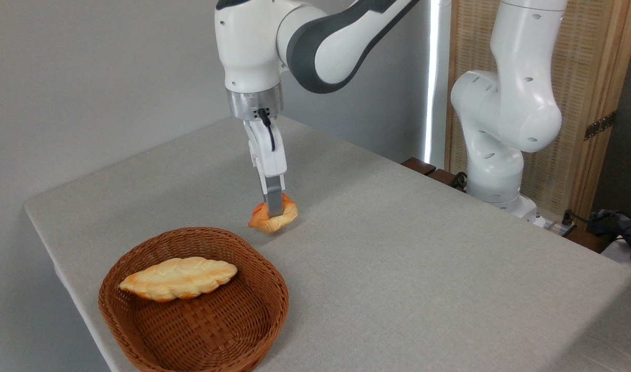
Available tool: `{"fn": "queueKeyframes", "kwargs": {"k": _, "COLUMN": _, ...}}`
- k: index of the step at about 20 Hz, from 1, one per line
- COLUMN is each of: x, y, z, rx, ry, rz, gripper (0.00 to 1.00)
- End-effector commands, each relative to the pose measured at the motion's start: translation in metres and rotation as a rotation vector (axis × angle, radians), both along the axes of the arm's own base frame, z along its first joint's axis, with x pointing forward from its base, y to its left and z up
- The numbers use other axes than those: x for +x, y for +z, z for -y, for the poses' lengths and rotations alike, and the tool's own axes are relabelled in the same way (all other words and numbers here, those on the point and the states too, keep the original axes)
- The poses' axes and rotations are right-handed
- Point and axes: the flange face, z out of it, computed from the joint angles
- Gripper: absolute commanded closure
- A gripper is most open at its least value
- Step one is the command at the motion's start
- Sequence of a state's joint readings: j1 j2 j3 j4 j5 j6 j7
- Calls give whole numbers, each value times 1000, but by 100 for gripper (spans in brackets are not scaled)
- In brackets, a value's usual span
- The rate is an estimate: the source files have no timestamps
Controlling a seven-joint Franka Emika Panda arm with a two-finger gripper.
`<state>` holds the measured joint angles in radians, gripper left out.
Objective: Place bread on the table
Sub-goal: 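Lower the orange bun onto the table cloth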
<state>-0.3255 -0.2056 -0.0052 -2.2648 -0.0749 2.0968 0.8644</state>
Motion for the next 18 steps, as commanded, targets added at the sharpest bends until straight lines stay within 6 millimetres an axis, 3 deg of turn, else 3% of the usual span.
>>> {"fn": "queueKeyframes", "kwargs": {"k": 1, "x": 2, "y": -8, "z": 6, "rx": -15, "ry": -13, "rz": 5, "gripper": 39}}
{"fn": "queueKeyframes", "kwargs": {"k": 3, "x": 1, "y": -12, "z": 6, "rx": -12, "ry": -16, "rz": -2, "gripper": 33}}
{"fn": "queueKeyframes", "kwargs": {"k": 6, "x": 0, "y": -15, "z": 4, "rx": -9, "ry": -15, "rz": -9, "gripper": 1}}
{"fn": "queueKeyframes", "kwargs": {"k": 18, "x": 1, "y": -13, "z": 3, "rx": -5, "ry": -14, "rz": -8, "gripper": 0}}
